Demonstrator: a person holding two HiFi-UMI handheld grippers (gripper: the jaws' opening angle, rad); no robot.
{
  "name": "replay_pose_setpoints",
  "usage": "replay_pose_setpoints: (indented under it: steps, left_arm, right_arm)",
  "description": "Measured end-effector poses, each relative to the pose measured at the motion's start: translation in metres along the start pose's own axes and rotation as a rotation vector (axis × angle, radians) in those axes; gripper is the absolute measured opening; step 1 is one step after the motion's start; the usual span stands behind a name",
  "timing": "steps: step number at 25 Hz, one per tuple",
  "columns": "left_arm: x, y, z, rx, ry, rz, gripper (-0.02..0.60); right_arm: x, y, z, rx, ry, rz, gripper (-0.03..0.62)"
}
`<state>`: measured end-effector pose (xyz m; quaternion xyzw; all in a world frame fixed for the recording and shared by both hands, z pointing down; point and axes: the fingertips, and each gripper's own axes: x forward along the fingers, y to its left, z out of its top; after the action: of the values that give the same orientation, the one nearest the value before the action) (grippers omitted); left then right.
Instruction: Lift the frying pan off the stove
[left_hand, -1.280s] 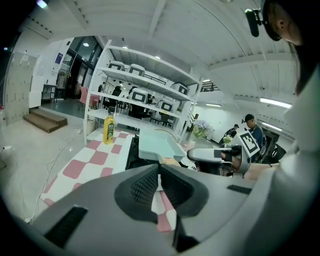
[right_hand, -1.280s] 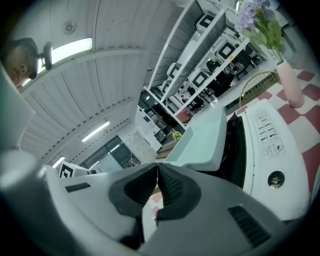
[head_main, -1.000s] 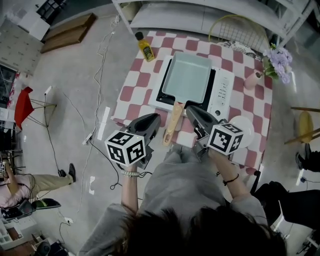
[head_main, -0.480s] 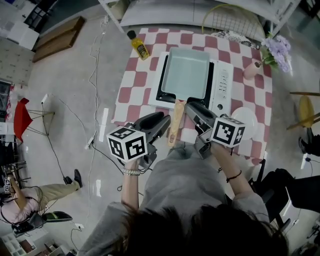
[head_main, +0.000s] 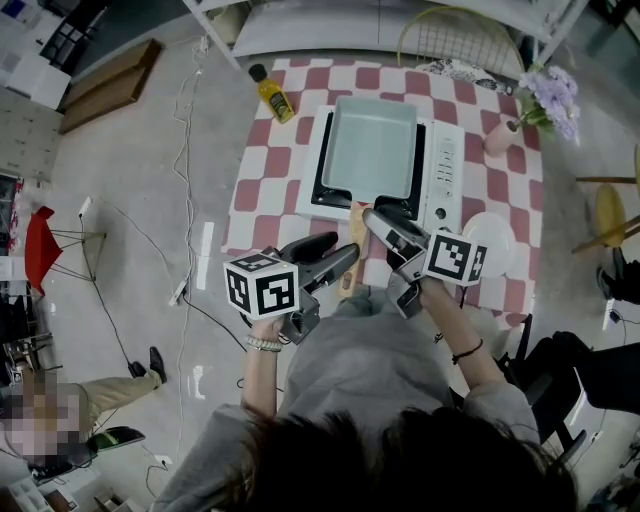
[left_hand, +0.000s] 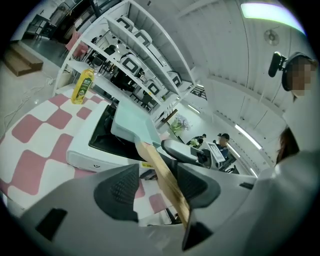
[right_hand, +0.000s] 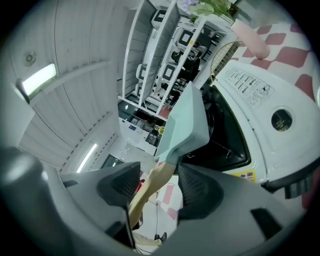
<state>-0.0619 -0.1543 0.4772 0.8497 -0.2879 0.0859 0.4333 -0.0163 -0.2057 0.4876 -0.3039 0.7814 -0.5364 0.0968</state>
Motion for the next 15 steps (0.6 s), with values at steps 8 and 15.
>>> replay_pose_setpoints:
  steps: [8, 15]
  left_arm:
    - [0.006, -0.002, -0.009, -0.069, 0.048, -0.073, 0.256]
    - [0.012, -0.008, -0.017, -0.128, 0.091, -0.156, 0.261]
  right_arm:
    - [0.009, -0.004, -0.006, 0.095, 0.024, 0.028, 0.261]
    - [0.016, -0.014, -0.012, 0.116, 0.077, 0.009, 0.267]
